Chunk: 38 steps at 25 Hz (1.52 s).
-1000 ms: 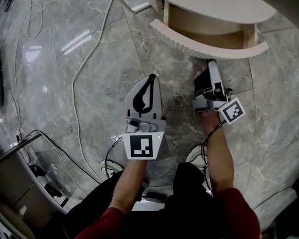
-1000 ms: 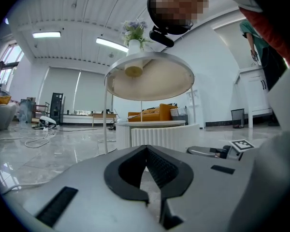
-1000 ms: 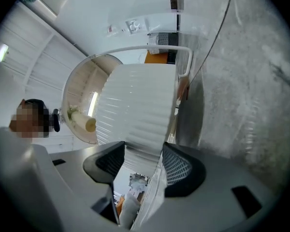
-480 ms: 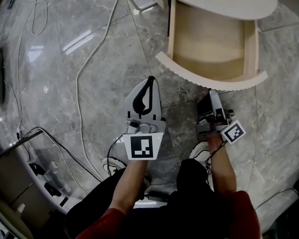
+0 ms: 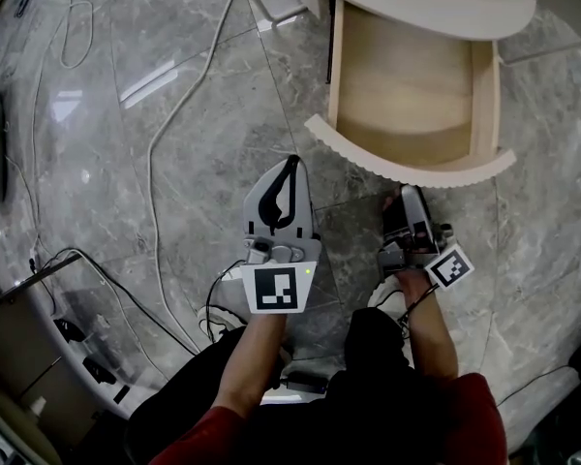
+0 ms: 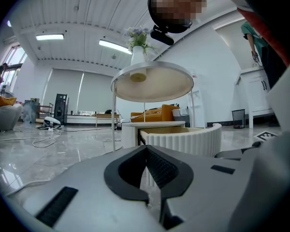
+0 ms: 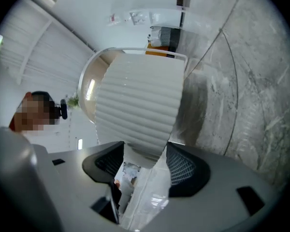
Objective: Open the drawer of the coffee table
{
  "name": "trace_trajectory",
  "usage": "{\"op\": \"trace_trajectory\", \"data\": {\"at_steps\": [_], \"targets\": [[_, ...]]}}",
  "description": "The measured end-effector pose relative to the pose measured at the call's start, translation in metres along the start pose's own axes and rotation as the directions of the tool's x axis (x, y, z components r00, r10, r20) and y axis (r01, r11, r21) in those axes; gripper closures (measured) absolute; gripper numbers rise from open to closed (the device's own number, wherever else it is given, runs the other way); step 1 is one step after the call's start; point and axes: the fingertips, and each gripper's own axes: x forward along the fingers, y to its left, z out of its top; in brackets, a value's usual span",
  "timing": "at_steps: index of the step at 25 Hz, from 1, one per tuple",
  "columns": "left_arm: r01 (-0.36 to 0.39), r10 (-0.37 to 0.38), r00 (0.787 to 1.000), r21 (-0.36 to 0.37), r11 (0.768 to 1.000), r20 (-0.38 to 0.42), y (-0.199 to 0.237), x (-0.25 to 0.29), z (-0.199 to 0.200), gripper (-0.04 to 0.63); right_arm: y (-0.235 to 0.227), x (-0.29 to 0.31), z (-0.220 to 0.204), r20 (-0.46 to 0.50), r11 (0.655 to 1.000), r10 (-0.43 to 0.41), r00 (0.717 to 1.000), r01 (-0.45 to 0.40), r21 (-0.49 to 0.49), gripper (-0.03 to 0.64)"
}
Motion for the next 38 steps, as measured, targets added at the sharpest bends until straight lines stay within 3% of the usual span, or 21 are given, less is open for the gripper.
{"op": "trace_trajectory", "data": {"at_steps": [3,6,8,9,12,13,14,16,19,22,23,25,28,30,33,36,38], "targets": [[-0.004,0.004,1.0,-0.021,1.0,-0.002,-0.002,0.0,-0.002,0.581,0.004,-0.014,-0.009,-0.057,0.974,-0.145,0.988,0.133,-0.185,0.342],[0.004,-0.005,1.0,-0.006,1.0,-0.022,-0.002,-0.004,-0.007,0.581,0.014,-0.021,-0.017,-0.06,0.869,-0.253,0.966,0.199,-0.452,0.342],[0.002,-0.002,1.0,-0.001,1.0,-0.025,-0.002,-0.005,-0.009,0.581,0.018,-0.02,-0.019,-0.037,0.749,-0.31,0.95,0.22,-0.626,0.342],[0.0,0.0,1.0,-0.002,1.0,-0.027,-0.002,-0.005,-0.011,0.581,0.018,-0.019,-0.02,-0.025,0.669,-0.343,0.939,0.226,-0.708,0.342],[-0.001,0.001,0.999,0.0,1.0,-0.042,-0.002,-0.008,-0.015,0.581,0.022,-0.015,-0.028,0.01,0.394,-0.418,0.908,0.191,-0.899,0.342],[-0.001,0.001,0.999,0.003,1.0,-0.047,-0.002,-0.008,-0.016,0.581,0.023,-0.013,-0.029,0.022,0.331,-0.429,0.903,0.18,-0.926,0.342],[-0.002,0.002,0.999,0.004,1.0,-0.051,-0.002,-0.009,-0.018,0.581,0.023,-0.012,-0.03,0.034,0.296,-0.437,0.899,0.179,-0.938,0.342],[-0.009,0.008,0.998,-0.008,1.0,-0.057,0.0,-0.011,-0.022,0.581,0.022,-0.012,-0.028,0.054,0.279,-0.447,0.893,0.196,-0.94,0.342],[-0.012,0.011,0.998,-0.019,1.0,-0.056,0.0,-0.013,-0.023,0.581,0.019,-0.013,-0.027,0.058,0.28,-0.459,0.887,0.206,-0.938,0.356],[-0.005,0.004,0.999,-0.018,1.0,-0.044,-0.001,-0.011,-0.021,0.581,0.021,-0.011,-0.028,0.057,0.252,-0.468,0.882,0.195,-0.948,0.437],[-0.004,0.003,0.999,-0.023,1.0,-0.044,0.0,-0.011,-0.021,0.581,0.023,-0.011,-0.029,0.059,0.247,-0.462,0.885,0.193,-0.95,0.498],[-0.003,0.002,0.999,-0.026,1.0,-0.051,0.002,-0.009,-0.019,0.581,0.032,-0.01,-0.031,0.04,0.274,-0.435,0.899,0.175,-0.946,0.588],[0.008,-0.008,0.998,-0.003,1.0,-0.069,0.009,-0.007,-0.003,0.581,0.062,-0.004,-0.03,0.004,0.342,-0.396,0.918,0.152,-0.927,0.594],[0.008,-0.007,0.997,0.015,1.0,-0.08,0.019,-0.008,0.02,0.581,0.09,0.0,-0.019,0.007,0.362,-0.387,0.922,0.159,-0.918,0.595],[0.001,0.003,0.998,0.048,0.999,-0.07,0.041,-0.008,0.075,0.581,0.14,0.011,0.002,0.02,0.353,-0.4,0.916,0.174,-0.919,0.595],[-0.029,0.03,0.985,0.01,1.0,-0.171,0.065,-0.017,0.127,0.581,0.212,0.025,0.025,0.006,0.348,-0.412,0.911,0.164,-0.923,0.595],[-0.045,0.046,0.987,0.009,0.999,-0.154,0.08,-0.019,0.183,0.581,0.272,0.037,0.044,0.006,0.342,-0.403,0.915,0.157,-0.927,0.595]]}}
